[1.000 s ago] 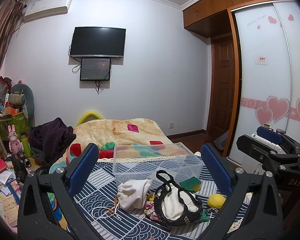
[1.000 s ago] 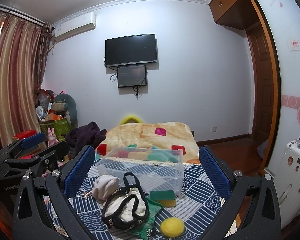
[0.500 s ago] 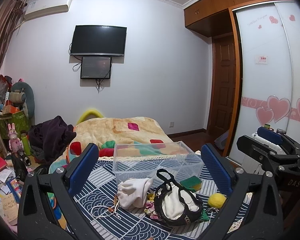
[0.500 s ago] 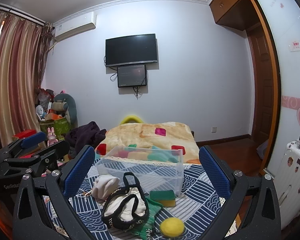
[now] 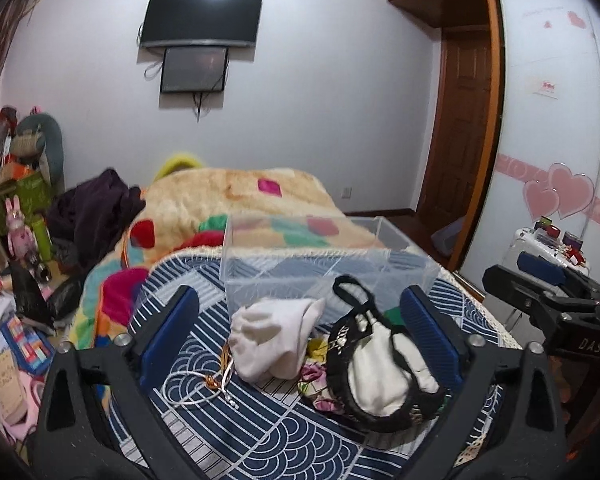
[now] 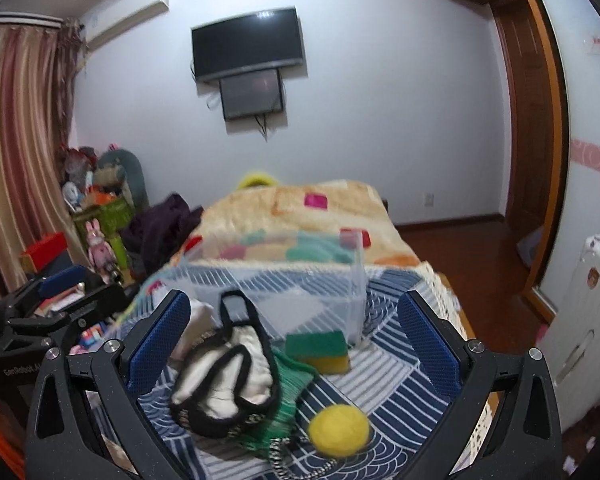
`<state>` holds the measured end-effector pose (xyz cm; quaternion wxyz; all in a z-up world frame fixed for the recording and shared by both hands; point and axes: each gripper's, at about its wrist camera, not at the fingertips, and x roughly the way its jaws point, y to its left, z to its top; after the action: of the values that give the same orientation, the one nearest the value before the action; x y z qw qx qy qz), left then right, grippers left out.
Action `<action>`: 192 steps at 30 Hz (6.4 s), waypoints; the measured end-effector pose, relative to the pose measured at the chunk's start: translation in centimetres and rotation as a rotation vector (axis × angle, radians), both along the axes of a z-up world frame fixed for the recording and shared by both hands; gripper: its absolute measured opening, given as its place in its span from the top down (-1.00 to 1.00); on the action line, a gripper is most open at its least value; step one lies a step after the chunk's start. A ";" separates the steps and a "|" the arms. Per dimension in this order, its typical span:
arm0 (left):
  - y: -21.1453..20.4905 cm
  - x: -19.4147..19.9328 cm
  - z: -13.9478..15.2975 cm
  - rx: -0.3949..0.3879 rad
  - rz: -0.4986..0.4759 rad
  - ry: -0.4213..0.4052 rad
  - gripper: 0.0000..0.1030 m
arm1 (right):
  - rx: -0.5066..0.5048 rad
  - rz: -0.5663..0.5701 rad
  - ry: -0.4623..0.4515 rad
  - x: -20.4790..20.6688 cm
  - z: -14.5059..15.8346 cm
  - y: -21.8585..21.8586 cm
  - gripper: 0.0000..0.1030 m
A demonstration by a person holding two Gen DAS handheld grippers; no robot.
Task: Organize soft objects
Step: 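Grasp the green-yellow sponge with the right tool while the left tool grasps the white sock, then lift the sponge with the right tool while the left tool carries the sock over the box, then open the right tool over the box while the left tool drops the sock inside, then grasp the yellow felt ball with the right tool while the left tool grasps the black-strapped bra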
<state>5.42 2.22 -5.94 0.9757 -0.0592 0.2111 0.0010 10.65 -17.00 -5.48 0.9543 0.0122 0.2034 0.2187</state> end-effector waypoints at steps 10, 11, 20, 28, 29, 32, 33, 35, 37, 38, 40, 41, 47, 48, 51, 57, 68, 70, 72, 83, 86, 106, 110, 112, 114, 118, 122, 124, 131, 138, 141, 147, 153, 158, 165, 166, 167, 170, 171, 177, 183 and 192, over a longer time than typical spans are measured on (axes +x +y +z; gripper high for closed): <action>2.3 4.5 -3.5 -0.098 -0.021 0.142 -0.47 | -0.029 -0.014 0.174 4.1 -3.2 -0.7 -0.61; 2.4 5.0 -3.8 -0.103 -0.026 0.151 -0.45 | -0.033 -0.016 0.187 4.4 -3.4 -0.7 -0.60; 2.3 6.8 -6.8 -0.112 -0.021 0.239 -0.12 | -0.054 0.020 0.338 6.9 -5.8 0.1 -0.40; 2.3 6.8 -7.2 -0.118 -0.029 0.251 0.46 | -0.038 0.077 0.441 7.6 -7.2 0.3 -0.40; 2.3 6.8 -7.2 -0.125 -0.033 0.255 0.57 | -0.040 0.077 0.441 7.5 -7.2 0.2 -0.40; 2.3 6.6 -7.2 -0.113 -0.025 0.250 0.69 | -0.040 0.080 0.439 7.5 -7.2 0.0 -0.23; 2.2 6.4 -7.1 -0.104 -0.021 0.246 0.73 | -0.032 0.087 0.444 7.5 -7.2 -0.1 -0.16; 2.1 6.0 -6.8 -0.097 -0.022 0.238 0.75 | -0.025 0.081 0.438 7.7 -7.2 0.1 -0.12; 2.2 5.7 -6.5 -0.100 -0.026 0.231 0.76 | -0.029 0.078 0.427 7.6 -7.1 0.3 -0.07; 2.2 5.6 -6.3 -0.101 -0.028 0.227 0.77 | -0.028 0.075 0.421 7.4 -7.1 0.2 -0.06; 2.2 5.1 -5.8 -0.100 -0.029 0.213 0.77 | -0.030 0.062 0.405 7.1 -6.8 0.3 -0.04; 2.2 5.0 -5.5 -0.097 -0.027 0.208 0.77 | -0.029 0.058 0.397 6.9 -6.6 0.2 -0.04; 2.4 3.8 -3.5 -0.106 -0.029 0.161 0.77 | 0.009 0.036 0.338 5.9 -4.6 -0.9 -0.04; 2.5 3.6 -3.1 -0.107 -0.031 0.151 0.77 | 0.022 0.039 0.327 5.7 -4.1 -1.2 -0.04; 2.4 3.3 -1.9 -0.099 -0.031 0.124 0.79 | 0.037 0.039 0.290 5.3 -2.9 -1.2 -0.04; 2.2 3.5 0.8 -0.067 -0.053 0.066 0.83 | 0.055 0.046 0.217 5.0 -0.5 -0.9 -0.04; 3.3 4.5 -3.8 -0.076 -0.042 0.254 0.10 | 0.063 0.063 0.182 5.4 0.0 -0.4 -0.05; 3.7 4.5 -5.4 -0.101 -0.038 0.290 -0.01 | 0.062 0.063 0.193 5.3 -0.3 -0.4 -0.05; 3.7 4.7 -6.5 -0.105 -0.031 0.315 -0.23 | 0.060 0.060 0.199 5.5 -0.5 -0.5 -0.05; 3.5 4.8 -8.0 -0.098 -0.020 0.325 0.49 | 0.058 0.061 0.218 5.4 -1.2 -0.6 -0.05; 4.2 4.2 -6.9 -0.112 -0.017 0.299 0.52 | 0.061 0.062 0.221 5.5 -1.2 -0.6 -0.05; 3.9 10.4 2.2 0.005 -0.034 0.106 0.52 | -0.008 0.069 0.188 9.2 0.9 1.5 -0.06; 3.8 13.0 1.7 -0.017 -0.048 0.146 0.52 | -0.036 0.082 0.209 10.7 0.6 2.3 -0.06; 3.5 14.5 0.9 0.001 -0.040 0.174 0.52 | -0.054 0.094 0.232 11.5 0.2 2.8 -0.06; 3.2 15.6 0.0 0.004 -0.042 0.208 0.52 | -0.086 0.104 0.259 12.3 -0.3 3.5 -0.06; 3.1 17.5 -2.2 -0.007 -0.053 0.288 0.52 | -0.118 0.125 0.321 13.7 -1.7 4.3 -0.06; 2.5 18.3 -3.6 0.031 -0.065 0.319 0.51 | -0.161 0.143 0.374 14.6 -3.1 4.9 -0.06; 2.4 18.4 -4.0 0.049 -0.068 0.326 0.51 | -0.185 0.148 0.393 14.9 -3.6 5.0 -0.06; 2.3 18.7 -4.4 0.059 -0.073 0.350 0.31 | -0.228 0.179 0.413 14.7 -3.5 5.4 -0.12; 2.4 17.4 -3.3 0.023 -0.084 0.334 0.10 | -0.229 0.183 0.404 14.2 -3.1 5.4 -0.19; 2.4 16.5 -2.2 0.032 -0.078 0.305 -0.12 | -0.228 0.175 0.371 13.8 -2.3 5.3 -0.25; 2.6 13.5 0.1 0.034 -0.082 0.230 -0.54 | -0.207 0.147 0.267 11.9 0.2 4.6 -0.49; 2.6 9.8 0.5 0.034 -0.079 0.199 -0.77 | -0.184 0.176 0.174 8.1 1.9 4.1 -0.60; 2.8 6.7 -0.6 0.031 -0.079 0.224 -0.80 | -0.151 0.210 0.182 6.0 1.1 3.9 -0.61; 0.8 4.4 -2.4 0.021 -0.137 0.277 -0.81 | -0.153 0.187 0.220 3.9 -1.1 2.6 -0.61; 0.4 4.5 -2.4 0.022 -0.144 0.277 -0.81 | -0.152 0.175 0.234 3.8 -1.5 2.2 -0.61; -0.2 4.6 -2.6 0.026 -0.154 0.277 -0.81 | -0.151 0.162 0.245 3.8 -1.8 1.8 -0.61; -1.4 5.3 -3.1 0.032 -0.172 0.282 -0.81 | -0.148 0.127 0.273 3.2 -2.5 0.2 -0.61; -1.8 5.6 -3.3 0.031 -0.178 0.287 -0.81 | -0.152 0.117 0.280 3.1 -2.8 -0.1 -0.61; -2.9 7.0 -5.0 0.012 -0.204 0.338 -0.33 | -0.168 0.072 0.331 2.2 -4.6 -2.5 -0.61; -3.8 7.1 -6.2 -0.009 -0.265 0.371 0.26 | -0.148 0.065 0.398 2.1 -6.9 -3.4 -0.60; -3.3 5.8 -5.3 0.028 -0.247 0.331 0.72 | -0.128 0.110 0.393 1.8 -7.3 -3.0 0.16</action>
<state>11.22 -1.06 -11.28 0.9210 -0.0184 0.3743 -0.1062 12.46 -20.01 -12.73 0.8817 -0.0171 0.3993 0.2505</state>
